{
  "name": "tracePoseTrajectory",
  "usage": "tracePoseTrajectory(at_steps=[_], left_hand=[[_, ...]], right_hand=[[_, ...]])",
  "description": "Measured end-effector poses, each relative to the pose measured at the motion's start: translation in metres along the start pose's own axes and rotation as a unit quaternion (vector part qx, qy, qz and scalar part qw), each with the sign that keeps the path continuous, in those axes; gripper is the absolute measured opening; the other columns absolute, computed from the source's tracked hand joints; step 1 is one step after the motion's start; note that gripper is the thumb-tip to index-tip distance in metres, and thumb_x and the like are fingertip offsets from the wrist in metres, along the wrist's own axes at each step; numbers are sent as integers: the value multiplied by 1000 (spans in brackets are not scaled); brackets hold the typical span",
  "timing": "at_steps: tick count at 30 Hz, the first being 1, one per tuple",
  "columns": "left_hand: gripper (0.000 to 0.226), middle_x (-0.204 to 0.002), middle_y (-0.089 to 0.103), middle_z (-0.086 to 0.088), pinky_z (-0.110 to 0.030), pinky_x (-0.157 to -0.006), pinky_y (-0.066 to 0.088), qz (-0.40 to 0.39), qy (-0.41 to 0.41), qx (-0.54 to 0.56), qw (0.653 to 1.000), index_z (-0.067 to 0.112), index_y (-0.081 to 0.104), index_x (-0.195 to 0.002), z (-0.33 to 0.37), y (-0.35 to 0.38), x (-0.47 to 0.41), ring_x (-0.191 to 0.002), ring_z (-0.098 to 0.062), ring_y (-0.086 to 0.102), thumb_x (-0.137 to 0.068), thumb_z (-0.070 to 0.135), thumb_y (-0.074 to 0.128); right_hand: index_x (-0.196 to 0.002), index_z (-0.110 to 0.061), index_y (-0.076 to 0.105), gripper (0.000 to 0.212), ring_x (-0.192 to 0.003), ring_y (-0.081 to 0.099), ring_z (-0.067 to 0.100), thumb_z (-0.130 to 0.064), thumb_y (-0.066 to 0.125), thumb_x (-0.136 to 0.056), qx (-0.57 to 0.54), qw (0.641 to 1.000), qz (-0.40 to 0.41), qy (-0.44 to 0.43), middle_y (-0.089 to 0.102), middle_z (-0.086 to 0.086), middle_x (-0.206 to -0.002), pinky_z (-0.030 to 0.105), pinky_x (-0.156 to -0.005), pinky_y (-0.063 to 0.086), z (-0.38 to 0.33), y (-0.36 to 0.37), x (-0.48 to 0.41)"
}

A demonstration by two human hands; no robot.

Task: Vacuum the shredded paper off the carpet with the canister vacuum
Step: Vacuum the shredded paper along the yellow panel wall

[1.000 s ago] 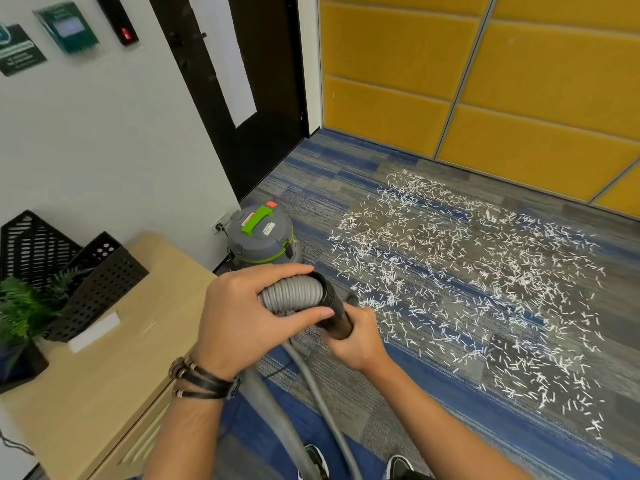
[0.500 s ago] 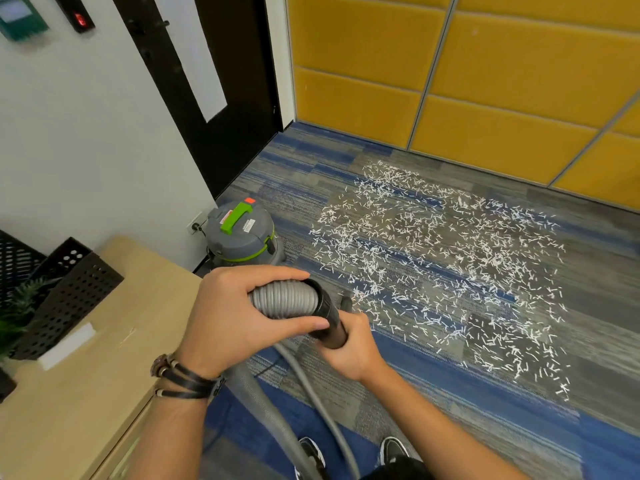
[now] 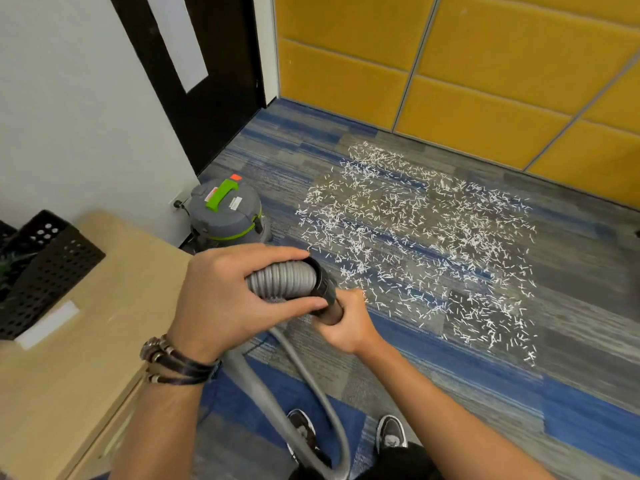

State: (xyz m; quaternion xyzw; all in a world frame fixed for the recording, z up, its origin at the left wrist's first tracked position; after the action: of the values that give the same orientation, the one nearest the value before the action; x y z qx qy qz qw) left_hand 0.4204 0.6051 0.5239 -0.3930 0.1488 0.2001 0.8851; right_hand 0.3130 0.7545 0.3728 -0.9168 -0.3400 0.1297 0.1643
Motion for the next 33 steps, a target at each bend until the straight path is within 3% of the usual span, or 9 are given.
tracePoseTrajectory(at_steps=[4, 9, 13, 16, 19, 22, 25, 29, 33], left_hand=[[58, -104, 77, 20, -20, -88, 56, -18, -30, 27, 999, 27, 82, -108, 4, 2, 16, -94, 6, 72, -62, 59, 96], [56, -103, 77, 22, -15, -88, 53, -15, -29, 35, 999, 29, 82, -107, 36, 6, 31, -93, 7, 73, -62, 61, 93], [55, -103, 77, 20, -16, -88, 52, 29, -13, -10, 999, 28, 82, -110, 68, 23, 35, -93, 7, 71, -66, 60, 93], [54, -102, 77, 19, -18, -86, 53, 43, -21, -36, 998, 28, 82, -110, 83, 39, 35, -91, 7, 71, -67, 59, 93], [52, -102, 77, 22, -25, -85, 57, 15, -52, -56, 997, 33, 82, -111, 92, 70, 36, -93, 7, 71, -67, 60, 93], [53, -102, 75, 28, -23, -89, 56, -22, -75, -66, 995, 38, 81, -111, 100, 104, 41, -95, 13, 68, -66, 65, 89], [55, -101, 74, 29, -13, -88, 51, -25, -89, -52, 994, 37, 81, -109, 113, 117, 49, -93, 11, 68, -63, 67, 88], [56, -99, 76, 25, -14, -86, 52, -26, -79, -52, 995, 36, 82, -108, 143, 128, 55, -92, 7, 71, -60, 66, 90], [55, -102, 77, 24, -20, -87, 55, -8, -78, -38, 996, 37, 81, -108, 173, 137, 63, -93, 3, 73, -62, 66, 89]], right_hand=[[-60, -43, 45, 30, -49, 33, 1, -22, 63, -72, -5, 1000, -20, -5, 42, -18, -52, 17, -51, 26, -8, 0, 17], [-60, -29, 44, 38, -49, 33, 1, -5, 72, -71, 4, 999, -29, -18, 39, -14, -52, 19, -50, 27, 2, -18, 55], [-61, -29, 46, 21, -49, 32, 0, -21, 64, -68, 1, 999, 2, -46, 41, -13, -53, 14, -50, 27, -3, -50, 64], [-63, -36, 44, 36, -46, 35, 1, -7, 66, -65, -3, 998, 0, -56, 44, -18, -53, 11, -51, 26, 6, -64, 60], [-63, -37, 42, 40, -46, 36, 2, -6, 67, -68, -7, 999, -19, -35, 46, -19, -52, 15, -51, 27, 28, -76, 60], [-63, -40, 45, 32, -48, 36, 2, -18, 67, -74, -15, 999, -39, -5, 45, -16, -51, 23, -50, 30, 50, -88, 73], [-65, -37, 48, 22, -53, 37, 0, -32, 67, -74, -41, 998, -52, 4, 44, -14, -54, 21, -52, 31, 56, -95, 93], [-65, -39, 46, 33, -48, 42, 0, -20, 70, -75, -37, 999, -39, -7, 48, -18, -52, 14, -53, 30, 60, -116, 117], [-66, -33, 49, 37, -48, 44, 3, -5, 72, -72, -19, 998, -53, -22, 50, -19, -52, 16, -54, 31, 73, -135, 136]])
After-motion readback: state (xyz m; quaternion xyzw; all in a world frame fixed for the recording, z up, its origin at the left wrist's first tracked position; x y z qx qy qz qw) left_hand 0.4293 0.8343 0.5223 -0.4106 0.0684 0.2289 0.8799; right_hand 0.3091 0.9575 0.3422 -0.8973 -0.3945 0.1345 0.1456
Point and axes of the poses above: each hand's wrist, its own x-axis away from the middle knuckle, its own y-axis out of the palm, z = x × y, the point moved 4 cm from there along -x, towards the middle knuckle
